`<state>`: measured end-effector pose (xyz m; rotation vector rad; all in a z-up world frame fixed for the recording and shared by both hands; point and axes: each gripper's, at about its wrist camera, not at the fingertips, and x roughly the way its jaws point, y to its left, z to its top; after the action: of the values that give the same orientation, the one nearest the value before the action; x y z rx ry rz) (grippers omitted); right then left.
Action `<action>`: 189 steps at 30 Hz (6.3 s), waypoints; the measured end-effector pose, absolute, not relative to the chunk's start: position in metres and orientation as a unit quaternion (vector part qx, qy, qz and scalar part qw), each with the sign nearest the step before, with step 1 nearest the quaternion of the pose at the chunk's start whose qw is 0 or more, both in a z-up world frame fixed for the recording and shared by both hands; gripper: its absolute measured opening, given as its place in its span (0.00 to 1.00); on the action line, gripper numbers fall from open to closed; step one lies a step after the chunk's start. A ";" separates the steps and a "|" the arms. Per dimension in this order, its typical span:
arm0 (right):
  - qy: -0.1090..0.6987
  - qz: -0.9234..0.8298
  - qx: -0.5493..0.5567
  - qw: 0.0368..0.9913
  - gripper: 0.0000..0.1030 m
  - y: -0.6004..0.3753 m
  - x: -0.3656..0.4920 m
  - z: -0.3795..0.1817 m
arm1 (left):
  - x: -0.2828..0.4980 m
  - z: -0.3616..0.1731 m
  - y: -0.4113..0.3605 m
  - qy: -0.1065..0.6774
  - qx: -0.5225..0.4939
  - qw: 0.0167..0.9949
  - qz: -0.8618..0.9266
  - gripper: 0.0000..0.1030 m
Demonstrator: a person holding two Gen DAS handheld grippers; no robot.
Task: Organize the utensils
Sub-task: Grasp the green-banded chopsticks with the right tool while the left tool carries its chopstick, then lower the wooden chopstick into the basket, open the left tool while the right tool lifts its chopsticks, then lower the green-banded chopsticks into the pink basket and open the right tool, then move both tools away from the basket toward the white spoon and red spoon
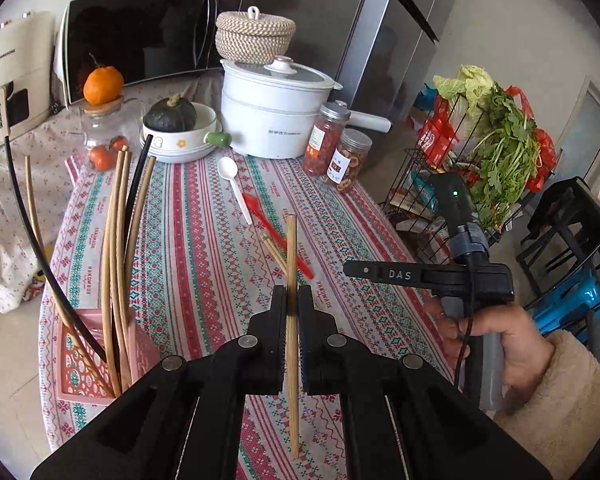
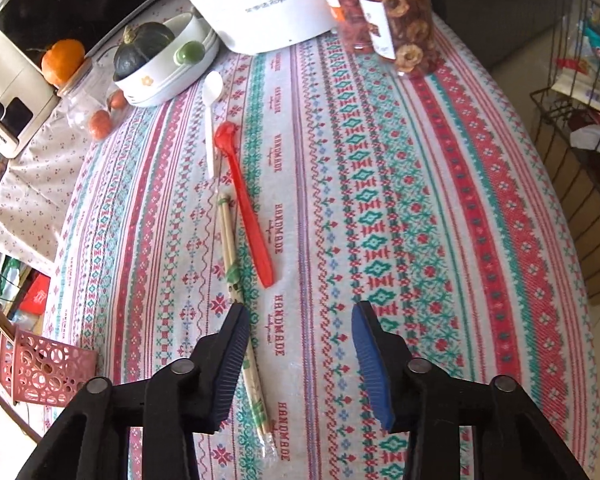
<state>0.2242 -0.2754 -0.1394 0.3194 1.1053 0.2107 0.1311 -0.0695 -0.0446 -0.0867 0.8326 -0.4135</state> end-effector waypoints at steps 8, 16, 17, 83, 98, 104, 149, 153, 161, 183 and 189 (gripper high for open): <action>0.521 0.125 0.116 0.836 0.24 -0.222 0.265 -0.160 | 0.107 -0.030 -0.031 0.387 -0.053 0.896 -0.210 0.05; 0.539 0.092 0.068 0.835 0.23 -0.194 0.292 -0.185 | 0.098 -0.025 -0.007 0.381 -0.054 0.900 -0.205 0.05; 0.532 0.091 0.057 0.840 0.23 -0.191 0.292 -0.186 | 0.097 -0.025 -0.004 0.380 -0.054 0.901 -0.203 0.05; 0.208 0.223 0.074 0.950 0.04 -0.136 0.103 0.023 | 0.122 -0.022 0.073 0.267 -0.039 0.960 -0.070 0.07; 0.184 0.203 0.105 0.956 0.05 -0.098 0.116 0.021 | 0.098 -0.050 0.113 0.392 -0.046 0.919 -0.017 0.76; 0.176 0.186 0.126 0.958 0.05 -0.079 0.130 0.014 | 0.095 -0.065 0.123 0.424 -0.038 0.905 -0.010 0.81; 0.276 0.070 0.102 0.953 1.00 -0.201 0.126 0.002 | 0.087 -0.041 0.052 0.409 -0.012 0.910 -0.068 0.86; 0.290 0.057 0.099 0.950 1.00 -0.221 0.123 -0.001 | 0.087 -0.036 0.027 0.406 -0.001 0.910 -0.088 0.86; 0.315 0.033 0.108 0.942 1.00 -0.267 0.115 -0.008 | 0.088 -0.035 -0.029 0.404 0.029 0.907 -0.119 0.86; 0.472 0.112 0.041 0.874 0.86 -0.299 0.177 -0.103 | 0.145 -0.103 -0.120 0.470 0.041 0.875 -0.110 0.85; 0.490 0.103 0.065 0.863 0.55 -0.324 0.214 -0.138 | 0.180 -0.124 -0.130 0.476 0.012 0.876 -0.072 0.73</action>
<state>0.2140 -0.3237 -0.1384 0.1362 1.0279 0.2169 0.1797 -0.1303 -0.1240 0.0243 0.9937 -0.1499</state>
